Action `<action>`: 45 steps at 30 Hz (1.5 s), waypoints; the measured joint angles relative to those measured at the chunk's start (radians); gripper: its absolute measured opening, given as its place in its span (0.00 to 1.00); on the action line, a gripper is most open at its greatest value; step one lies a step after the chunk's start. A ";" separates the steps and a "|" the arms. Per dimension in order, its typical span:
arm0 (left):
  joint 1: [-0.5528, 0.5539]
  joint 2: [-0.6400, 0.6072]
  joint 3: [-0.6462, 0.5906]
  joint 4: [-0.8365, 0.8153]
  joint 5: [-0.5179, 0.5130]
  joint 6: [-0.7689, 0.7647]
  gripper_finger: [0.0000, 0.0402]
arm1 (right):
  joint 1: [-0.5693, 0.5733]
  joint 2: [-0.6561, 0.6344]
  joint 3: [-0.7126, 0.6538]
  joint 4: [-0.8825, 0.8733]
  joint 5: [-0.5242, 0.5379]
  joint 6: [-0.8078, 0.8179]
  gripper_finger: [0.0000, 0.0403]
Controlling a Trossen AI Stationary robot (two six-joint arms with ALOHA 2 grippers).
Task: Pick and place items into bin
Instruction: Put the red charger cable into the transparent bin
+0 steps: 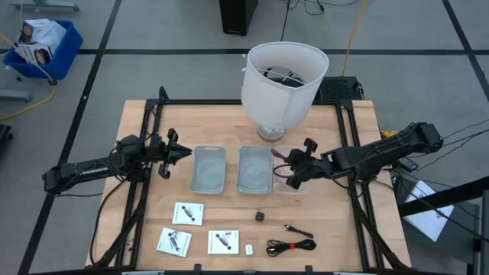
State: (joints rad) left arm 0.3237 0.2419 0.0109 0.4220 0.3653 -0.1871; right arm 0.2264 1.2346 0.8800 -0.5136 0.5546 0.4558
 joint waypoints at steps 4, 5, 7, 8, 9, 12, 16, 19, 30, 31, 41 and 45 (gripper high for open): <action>0.000 0.000 0.000 0.000 0.000 0.000 0.12 | -0.041 0.000 -0.088 0.075 -0.035 0.003 0.04; 0.000 0.000 0.000 0.001 0.000 0.000 0.12 | -0.049 0.000 -0.102 0.086 -0.035 0.012 0.04; 0.000 0.000 0.000 0.001 0.000 0.000 0.12 | -0.061 0.000 -0.125 0.087 -0.036 0.033 0.04; 0.000 0.000 0.000 0.001 0.000 0.000 0.12 | -0.064 0.000 -0.136 0.088 -0.039 0.042 0.04; 0.000 0.000 0.000 0.002 0.000 0.000 0.12 | -0.069 0.000 -0.148 0.093 -0.049 0.048 0.04; 0.000 0.000 0.000 0.002 0.000 0.000 0.12 | -0.079 0.000 -0.171 0.120 -0.082 0.055 0.04; 0.000 0.000 0.000 0.002 0.000 0.000 0.12 | -0.082 0.000 -0.175 0.124 -0.095 0.056 0.04; 0.000 0.000 0.000 0.002 -0.001 0.000 0.12 | -0.082 0.000 -0.175 0.128 -0.109 0.055 0.04; 0.000 0.000 0.000 0.002 -0.001 0.000 0.12 | -0.084 0.000 -0.176 0.129 -0.141 0.056 0.06; 0.000 0.000 0.000 0.002 -0.001 0.000 0.12 | -0.084 0.000 -0.176 0.129 -0.141 0.056 0.07; 0.000 0.000 0.000 0.002 -0.001 0.000 0.12 | -0.084 0.000 -0.176 0.128 -0.142 0.078 0.15; 0.000 0.000 0.000 0.002 -0.001 0.000 0.12 | -0.090 0.000 -0.176 0.138 -0.142 0.112 0.16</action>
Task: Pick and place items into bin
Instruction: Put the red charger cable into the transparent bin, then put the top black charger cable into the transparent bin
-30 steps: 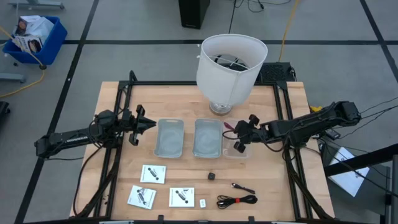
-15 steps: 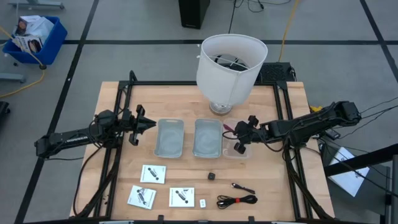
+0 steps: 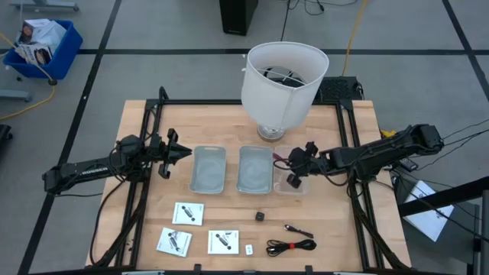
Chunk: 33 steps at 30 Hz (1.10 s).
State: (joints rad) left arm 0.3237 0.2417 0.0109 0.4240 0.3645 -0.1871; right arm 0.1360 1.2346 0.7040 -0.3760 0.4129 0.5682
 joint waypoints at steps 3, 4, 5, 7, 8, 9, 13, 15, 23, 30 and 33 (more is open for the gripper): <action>0.000 0.000 0.000 0.000 0.000 0.000 0.12 | -0.001 0.000 0.000 0.007 -0.013 0.043 0.16; 0.000 0.000 0.000 0.000 0.000 0.000 0.12 | -0.005 0.000 0.000 0.006 -0.025 0.056 0.15; 0.000 0.000 0.000 0.000 0.000 0.000 0.12 | -0.009 0.000 0.000 0.006 -0.033 0.075 0.15; 0.000 0.000 0.000 0.000 0.000 0.000 0.12 | -0.021 0.000 0.000 0.006 -0.068 0.102 0.12; 0.000 0.000 0.000 0.000 0.000 0.000 0.12 | -0.026 0.000 0.000 0.006 -0.082 0.109 0.10; 0.000 0.000 0.000 0.000 0.000 0.000 0.12 | -0.029 0.000 0.000 0.005 -0.089 0.116 0.08; 0.000 0.000 0.000 0.006 0.000 -0.001 0.12 | -0.045 0.000 0.000 -0.015 -0.095 0.134 0.02; 0.000 0.000 0.000 0.017 0.000 -0.007 0.12 | -0.058 0.000 0.000 -0.036 -0.075 0.163 0.02; 0.000 0.000 0.000 0.026 0.000 -0.010 0.12 | -0.077 0.000 0.000 -0.045 -0.080 0.180 0.02; 0.000 0.000 0.000 0.026 0.001 -0.010 0.12 | -0.077 0.000 0.000 -0.039 -0.104 0.188 0.21; 0.000 0.000 0.000 0.026 0.001 -0.010 0.12 | -0.077 0.000 0.000 -0.039 -0.104 0.205 0.32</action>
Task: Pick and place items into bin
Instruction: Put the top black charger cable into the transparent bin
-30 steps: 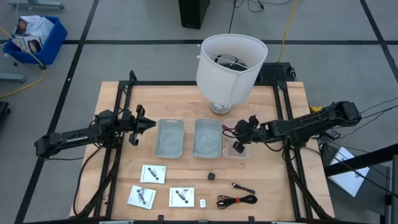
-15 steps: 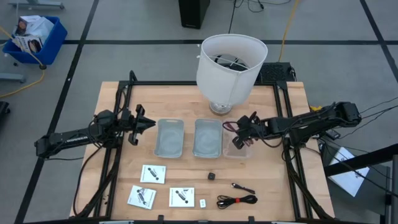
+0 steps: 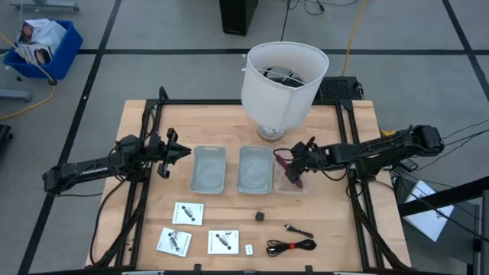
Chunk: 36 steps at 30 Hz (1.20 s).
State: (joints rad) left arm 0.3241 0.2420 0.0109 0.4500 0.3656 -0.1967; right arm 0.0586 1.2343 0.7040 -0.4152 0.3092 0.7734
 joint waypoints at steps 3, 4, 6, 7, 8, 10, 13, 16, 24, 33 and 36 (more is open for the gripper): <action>0.000 0.000 0.000 0.000 0.000 0.000 0.12 | 0.000 -0.002 0.000 0.001 0.003 -0.005 0.40; 0.000 0.000 0.000 0.000 0.000 0.000 0.12 | 0.000 -0.008 0.000 0.005 0.003 -0.017 0.42; 0.000 0.000 0.000 0.000 0.000 0.001 0.12 | 0.000 -0.026 0.001 0.036 0.004 -0.052 0.44; 0.000 0.000 0.000 0.000 0.000 0.001 0.12 | 0.000 -0.040 0.005 0.048 0.004 -0.078 0.44; 0.000 0.000 0.000 0.000 0.000 0.001 0.12 | 0.000 -0.053 0.013 0.055 0.004 -0.109 0.44; 0.000 0.000 0.000 -0.001 0.001 0.002 0.12 | 0.012 -0.083 0.043 0.059 0.003 -0.173 0.44; 0.000 0.000 0.000 -0.003 0.000 0.002 0.12 | 0.068 -0.125 0.110 0.060 -0.020 -0.278 0.41; 0.000 0.000 0.000 -0.004 0.001 0.002 0.12 | 0.160 -0.134 0.176 0.060 -0.022 -0.326 0.39; 0.000 0.000 0.000 -0.030 0.002 -0.007 0.12 | 0.448 -0.027 0.239 0.090 0.086 -0.279 0.37; 0.000 0.000 -0.001 -0.032 0.003 0.006 0.12 | 0.652 0.167 0.240 0.111 0.110 -0.105 0.38; 0.000 0.000 -0.001 -0.031 0.003 0.015 0.12 | 0.673 0.227 0.240 0.105 0.109 -0.046 0.38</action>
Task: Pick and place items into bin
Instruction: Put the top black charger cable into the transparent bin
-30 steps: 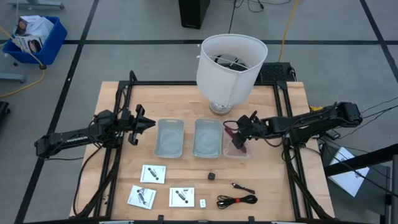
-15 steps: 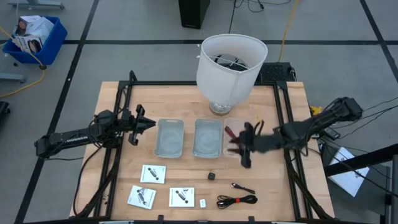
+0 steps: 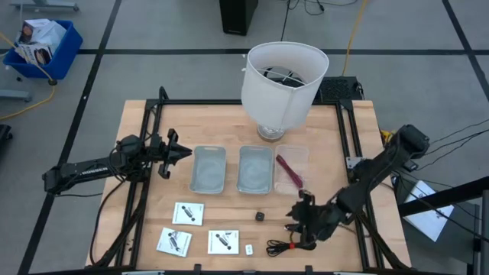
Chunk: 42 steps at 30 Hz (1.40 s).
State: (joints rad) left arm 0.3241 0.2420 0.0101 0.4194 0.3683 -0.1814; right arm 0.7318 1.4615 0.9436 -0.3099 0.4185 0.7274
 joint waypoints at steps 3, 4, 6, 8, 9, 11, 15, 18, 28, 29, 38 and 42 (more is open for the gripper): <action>0.000 0.000 0.000 0.000 -0.001 0.003 0.12 | 0.010 0.055 0.000 -0.002 -0.020 0.044 0.38; 0.000 0.000 0.000 0.000 -0.003 0.003 0.12 | 0.011 0.073 0.000 -0.005 -0.031 0.054 0.38; 0.000 0.000 0.000 0.000 -0.003 0.003 0.12 | 0.016 0.104 0.000 -0.024 -0.049 0.082 0.38; 0.000 0.000 0.000 0.000 -0.003 0.003 0.12 | 0.017 0.130 0.000 -0.039 -0.063 0.114 0.38; 0.000 0.000 0.000 0.000 -0.003 0.003 0.12 | 0.017 0.141 0.000 -0.051 -0.075 0.127 0.38; 0.000 0.000 0.000 0.000 -0.003 0.003 0.12 | 0.016 0.164 0.000 -0.087 -0.106 0.157 0.38; 0.000 0.000 0.000 0.000 -0.003 0.003 0.12 | 0.021 0.211 0.000 -0.099 -0.211 0.194 0.38; 0.000 0.000 0.000 -0.004 -0.003 0.000 0.12 | 0.028 0.246 0.000 -0.084 -0.244 0.193 0.38; 0.000 0.000 0.000 -0.005 -0.002 -0.005 0.12 | 0.042 0.289 0.005 -0.090 -0.236 0.208 0.33; 0.000 0.000 0.000 -0.005 -0.002 -0.006 0.12 | 0.042 0.289 0.004 -0.092 -0.230 0.205 0.29; 0.000 0.000 0.000 -0.005 -0.002 -0.007 0.12 | 0.034 0.138 0.014 -0.167 -0.161 0.137 0.04; 0.000 0.000 0.000 -0.005 -0.003 -0.006 0.12 | 0.015 0.030 0.080 -0.285 0.024 0.066 0.02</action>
State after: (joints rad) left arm 0.3240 0.2420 0.0105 0.4149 0.3656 -0.1879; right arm 0.7471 1.4915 1.0236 -0.5952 0.4425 0.7933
